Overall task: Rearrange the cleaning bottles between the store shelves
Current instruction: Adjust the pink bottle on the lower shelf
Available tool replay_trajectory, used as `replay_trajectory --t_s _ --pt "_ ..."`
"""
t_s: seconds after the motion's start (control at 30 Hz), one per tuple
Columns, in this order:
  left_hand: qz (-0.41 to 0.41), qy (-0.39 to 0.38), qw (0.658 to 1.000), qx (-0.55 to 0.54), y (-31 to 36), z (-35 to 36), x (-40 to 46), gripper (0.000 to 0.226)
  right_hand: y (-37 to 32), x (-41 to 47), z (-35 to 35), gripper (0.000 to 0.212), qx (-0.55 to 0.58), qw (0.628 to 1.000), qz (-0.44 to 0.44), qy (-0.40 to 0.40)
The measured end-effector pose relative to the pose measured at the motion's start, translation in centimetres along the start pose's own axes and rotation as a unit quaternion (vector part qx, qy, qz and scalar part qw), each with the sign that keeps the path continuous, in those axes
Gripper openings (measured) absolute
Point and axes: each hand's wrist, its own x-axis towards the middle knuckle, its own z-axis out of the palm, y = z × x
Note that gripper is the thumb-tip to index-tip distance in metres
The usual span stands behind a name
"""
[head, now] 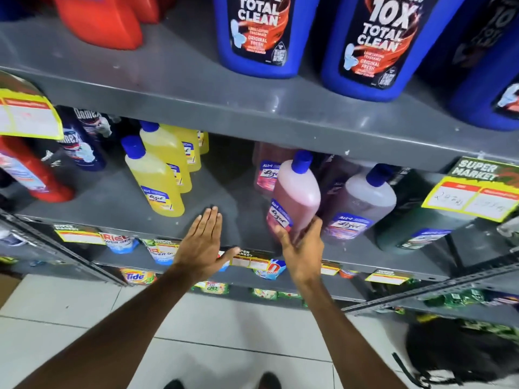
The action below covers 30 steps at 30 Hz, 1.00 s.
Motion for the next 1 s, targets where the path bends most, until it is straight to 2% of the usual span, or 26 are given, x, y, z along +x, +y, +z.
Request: replay_trajectory --t_s 0.17,0.27,0.43,0.73,1.0 --pt "-0.01 -0.005 1.0 -0.005 -0.4 0.4 0.0 0.114 -0.4 2.1 1.1 0.066 0.04 0.993 -0.02 -0.107" --pt "-0.015 -0.002 1.0 -0.015 -0.4 0.5 0.0 0.115 0.1 3.2 1.4 0.068 0.082 0.986 -0.018 -0.146" --pt "-0.024 0.002 0.999 -0.023 -0.4 0.6 0.0 0.116 0.2 4.3 0.9 0.067 0.117 0.982 -0.033 -0.146" --pt "-0.015 0.022 0.999 -0.039 -0.2 0.5 0.0 0.112 0.6 5.3 0.5 0.058 0.087 0.982 -0.029 -0.164" --pt "-0.011 0.022 0.999 -0.037 -0.3 0.5 0.0 0.109 0.3 4.8 0.7 0.061 0.103 0.981 -0.028 -0.163"
